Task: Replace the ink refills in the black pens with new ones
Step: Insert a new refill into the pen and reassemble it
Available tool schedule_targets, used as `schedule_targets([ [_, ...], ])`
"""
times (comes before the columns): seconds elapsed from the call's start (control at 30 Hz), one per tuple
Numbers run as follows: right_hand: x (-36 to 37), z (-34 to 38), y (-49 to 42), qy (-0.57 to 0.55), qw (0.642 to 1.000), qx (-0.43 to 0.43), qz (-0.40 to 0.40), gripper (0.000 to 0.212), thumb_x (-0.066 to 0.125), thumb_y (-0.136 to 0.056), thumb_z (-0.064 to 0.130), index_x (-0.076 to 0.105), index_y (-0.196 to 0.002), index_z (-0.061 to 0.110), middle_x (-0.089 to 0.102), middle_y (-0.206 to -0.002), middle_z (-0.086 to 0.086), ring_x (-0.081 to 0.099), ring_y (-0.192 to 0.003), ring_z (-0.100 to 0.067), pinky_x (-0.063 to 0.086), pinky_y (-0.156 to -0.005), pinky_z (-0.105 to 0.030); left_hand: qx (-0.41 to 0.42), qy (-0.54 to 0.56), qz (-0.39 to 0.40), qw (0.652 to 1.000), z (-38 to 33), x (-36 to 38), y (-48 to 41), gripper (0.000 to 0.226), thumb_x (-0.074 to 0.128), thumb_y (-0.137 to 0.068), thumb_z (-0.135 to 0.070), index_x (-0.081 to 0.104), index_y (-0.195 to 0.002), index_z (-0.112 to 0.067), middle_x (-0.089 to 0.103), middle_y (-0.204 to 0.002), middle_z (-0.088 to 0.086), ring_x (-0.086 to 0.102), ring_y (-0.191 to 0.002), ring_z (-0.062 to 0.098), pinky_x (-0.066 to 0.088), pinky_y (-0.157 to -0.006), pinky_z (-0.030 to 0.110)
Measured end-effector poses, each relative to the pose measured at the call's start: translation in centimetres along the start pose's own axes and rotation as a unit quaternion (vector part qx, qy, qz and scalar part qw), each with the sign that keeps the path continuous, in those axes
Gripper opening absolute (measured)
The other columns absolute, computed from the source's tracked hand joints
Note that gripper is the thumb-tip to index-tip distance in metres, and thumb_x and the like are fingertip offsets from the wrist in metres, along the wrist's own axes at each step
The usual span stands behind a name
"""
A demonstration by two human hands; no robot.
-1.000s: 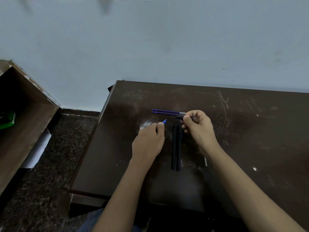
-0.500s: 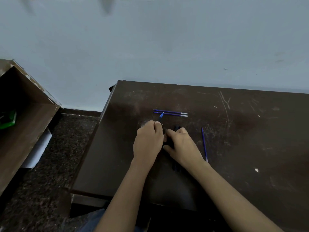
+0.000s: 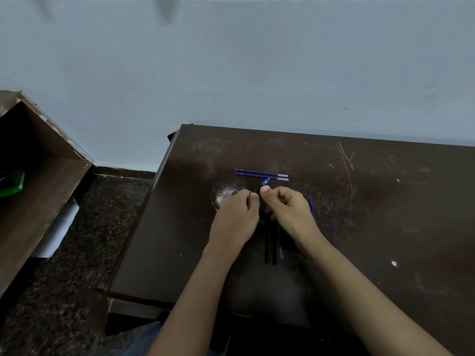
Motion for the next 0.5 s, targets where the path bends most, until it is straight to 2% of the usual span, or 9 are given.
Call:
schedule_targets([
  [0.07,0.15,-0.24,0.01,0.009,1.0,0.005,0.016,0.053,0.055,-0.086,0.055,0.059,-0.067,0.006,0.054,-0.052,0.009,0.048,-0.05,-0.001,0.043,-0.059,-0.028,0.037,-0.008,0.017,0.999,-0.18,0.24,0.12,0.032,0.04,-0.099,-0.027,0.052,-0.07,-0.02,0.051,-0.063,-0.007,0.049,-0.059,0.005,0.033,-0.058,0.021],
  [0.13,0.14,-0.35,-0.12,0.012,1.0,0.009,0.015,0.059,0.054,-0.086,0.058,0.055,-0.064,0.004,0.048,-0.051,0.007,0.043,-0.048,-0.004,0.038,-0.056,-0.027,0.068,-0.015,0.031,0.997,-0.24,0.41,0.15,0.035,0.043,-0.098,-0.025,0.044,-0.064,-0.026,0.049,-0.059,-0.008,0.047,-0.055,0.004,0.032,-0.053,0.019],
  [0.2,-0.02,-0.21,-0.19,0.01,1.0,0.014,0.007,0.056,0.053,-0.086,0.059,0.049,-0.058,0.01,0.044,-0.051,0.004,0.039,-0.048,-0.006,0.035,-0.054,-0.027,0.088,-0.009,0.046,0.995,-0.09,0.67,0.07,0.028,0.045,-0.098,-0.026,0.049,-0.069,-0.024,0.057,-0.064,-0.005,0.056,-0.061,0.007,0.043,-0.059,0.025],
  [0.27,-0.15,-0.05,-0.24,0.001,1.0,0.014,0.007,0.054,0.052,-0.088,0.055,0.044,-0.051,0.016,0.042,-0.045,0.009,0.038,-0.044,-0.004,0.034,-0.053,-0.024,0.096,0.001,0.056,0.994,0.08,0.85,0.04,0.022,0.045,-0.097,-0.03,0.054,-0.078,-0.024,0.064,-0.072,-0.003,0.065,-0.071,0.012,0.053,-0.069,0.036],
  [0.33,-0.22,0.1,-0.22,-0.012,1.0,0.015,0.009,0.052,0.051,-0.092,0.049,0.048,-0.049,0.018,0.043,-0.039,0.011,0.04,-0.04,-0.002,0.034,-0.054,-0.023,0.099,0.001,0.059,0.993,0.03,0.95,0.09,0.024,0.043,-0.097,-0.033,0.052,-0.076,-0.03,0.062,-0.071,-0.005,0.066,-0.074,0.013,0.053,-0.073,0.04],
  [0.4,-0.19,0.22,-0.22,-0.023,1.0,0.011,0.017,0.051,0.05,-0.095,0.042,0.053,-0.053,0.014,0.042,-0.035,0.011,0.04,-0.037,-0.001,0.033,-0.054,-0.022,0.095,-0.005,0.065,0.993,-0.21,1.03,0.17,0.029,0.04,-0.099,-0.032,0.048,-0.071,-0.033,0.058,-0.067,-0.008,0.063,-0.074,0.012,0.052,-0.074,0.039],
  [0.5,-0.21,0.45,-0.23,-0.023,0.999,-0.012,0.024,0.052,0.047,-0.097,0.036,0.055,-0.056,0.006,0.041,-0.033,0.009,0.041,-0.035,-0.002,0.032,-0.053,-0.02,0.07,0.015,0.079,0.994,-0.49,1.15,0.2,0.033,0.036,-0.1,-0.033,0.051,-0.071,-0.028,0.063,-0.074,-0.005,0.064,-0.075,0.013,0.052,-0.077,0.04],
])
Point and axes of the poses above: each hand's wrist, its own y-axis away from the middle knuckle, its own x-axis out of the palm, z = x × y, the point moved 3 cm from there along -y, towards the middle knuckle
